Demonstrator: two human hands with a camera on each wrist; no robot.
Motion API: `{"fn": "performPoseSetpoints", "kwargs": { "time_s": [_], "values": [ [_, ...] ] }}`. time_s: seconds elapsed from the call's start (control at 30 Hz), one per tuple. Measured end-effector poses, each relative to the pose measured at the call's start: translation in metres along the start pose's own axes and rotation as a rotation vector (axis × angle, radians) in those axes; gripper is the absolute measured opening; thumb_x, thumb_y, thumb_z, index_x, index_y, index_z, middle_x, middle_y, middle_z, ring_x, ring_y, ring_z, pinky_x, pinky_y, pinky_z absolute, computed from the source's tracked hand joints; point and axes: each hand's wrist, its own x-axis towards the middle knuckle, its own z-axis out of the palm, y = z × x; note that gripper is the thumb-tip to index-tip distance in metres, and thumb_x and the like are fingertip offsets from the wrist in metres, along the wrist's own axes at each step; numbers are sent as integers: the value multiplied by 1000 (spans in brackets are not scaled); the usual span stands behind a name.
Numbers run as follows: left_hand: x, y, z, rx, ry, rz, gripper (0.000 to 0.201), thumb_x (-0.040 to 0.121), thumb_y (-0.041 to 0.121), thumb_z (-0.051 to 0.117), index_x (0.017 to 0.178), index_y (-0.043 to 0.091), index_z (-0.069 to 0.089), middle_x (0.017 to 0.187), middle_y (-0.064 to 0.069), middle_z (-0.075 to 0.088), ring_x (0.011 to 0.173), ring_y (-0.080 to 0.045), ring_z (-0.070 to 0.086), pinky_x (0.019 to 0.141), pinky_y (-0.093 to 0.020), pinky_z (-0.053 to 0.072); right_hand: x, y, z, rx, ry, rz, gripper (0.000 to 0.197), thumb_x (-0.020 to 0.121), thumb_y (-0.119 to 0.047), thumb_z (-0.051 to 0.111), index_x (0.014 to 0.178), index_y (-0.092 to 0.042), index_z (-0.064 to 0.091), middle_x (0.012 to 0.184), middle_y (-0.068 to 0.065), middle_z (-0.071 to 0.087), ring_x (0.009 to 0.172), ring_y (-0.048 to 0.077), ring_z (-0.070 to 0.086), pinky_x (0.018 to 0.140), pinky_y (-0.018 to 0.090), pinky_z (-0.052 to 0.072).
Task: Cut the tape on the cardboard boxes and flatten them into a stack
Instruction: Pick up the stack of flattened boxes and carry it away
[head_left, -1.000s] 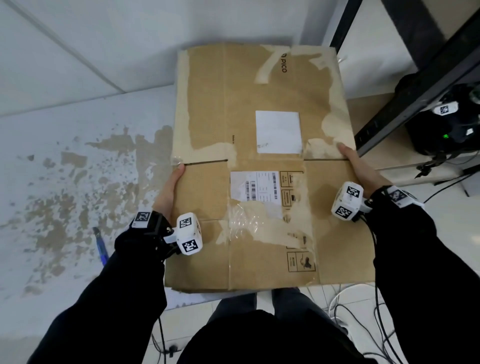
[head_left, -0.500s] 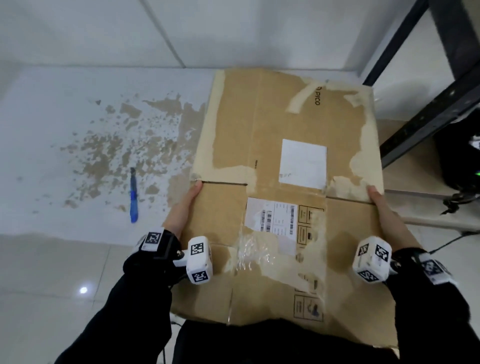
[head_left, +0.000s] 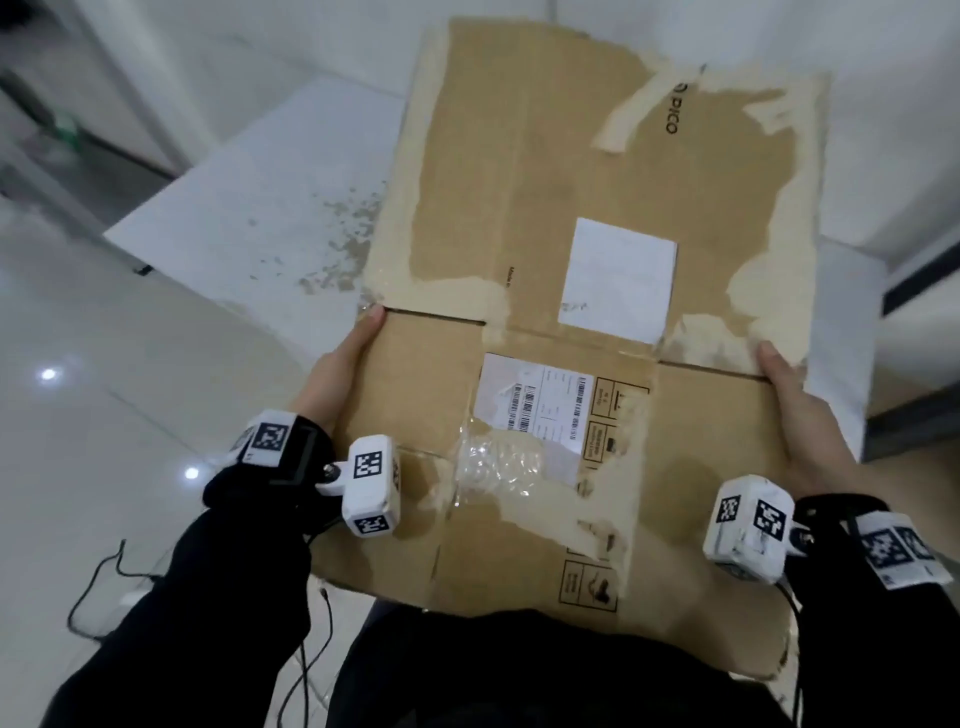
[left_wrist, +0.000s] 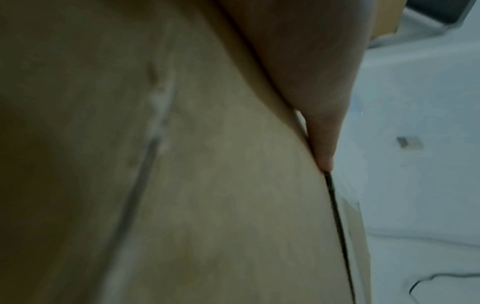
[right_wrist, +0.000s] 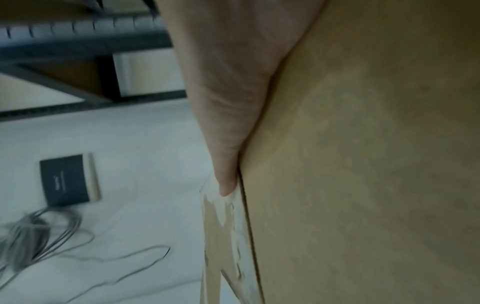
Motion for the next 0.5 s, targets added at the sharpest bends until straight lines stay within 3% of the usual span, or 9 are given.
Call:
{"fn": "performPoseSetpoints", "kwargs": {
  "time_s": [0.07, 0.13, 0.27, 0.43, 0.5],
  "values": [
    [-8, 10, -26, -68, 36, 45, 84, 58, 75, 71, 118, 17, 67, 114, -14, 69, 106, -34, 65, 99, -55, 45, 0, -22, 31, -20, -62, -60, 74, 50, -78, 68, 94, -19, 70, 96, 4, 73, 92, 24, 68, 91, 44, 51],
    [-12, 24, -57, -125, 63, 97, 81, 62, 73, 69, 121, 17, 65, 116, -14, 68, 108, -34, 64, 100, -54, 44, -1, -47, 68, -29, -111, -119, 64, 61, -74, 66, 94, -20, 70, 95, 2, 73, 90, 21, 69, 87, 41, 52],
    [-13, 51, -128, -233, 133, 159, 68, 74, 70, 60, 122, 22, 63, 115, -12, 68, 107, -32, 65, 97, -52, 47, -4, -94, 159, -50, -200, -217, 47, 77, -65, 60, 89, -20, 68, 91, -1, 72, 81, 14, 68, 68, 31, 50],
    [3, 82, -234, -338, 207, 162, 63, 77, 69, 57, 119, 23, 66, 112, -11, 70, 101, -30, 67, 91, -48, 50, -15, -136, 299, -108, -278, -295, 48, 75, -63, 62, 89, -18, 68, 96, 2, 70, 87, 18, 67, 79, 33, 52],
    [10, 97, -277, -367, 253, 166, 64, 77, 69, 56, 118, 22, 66, 110, -12, 71, 98, -29, 68, 86, -45, 53, -25, -151, 355, -135, -310, -330, 48, 78, -61, 61, 98, -18, 66, 94, 2, 69, 84, 15, 65, 71, 28, 50]
  ]
}}
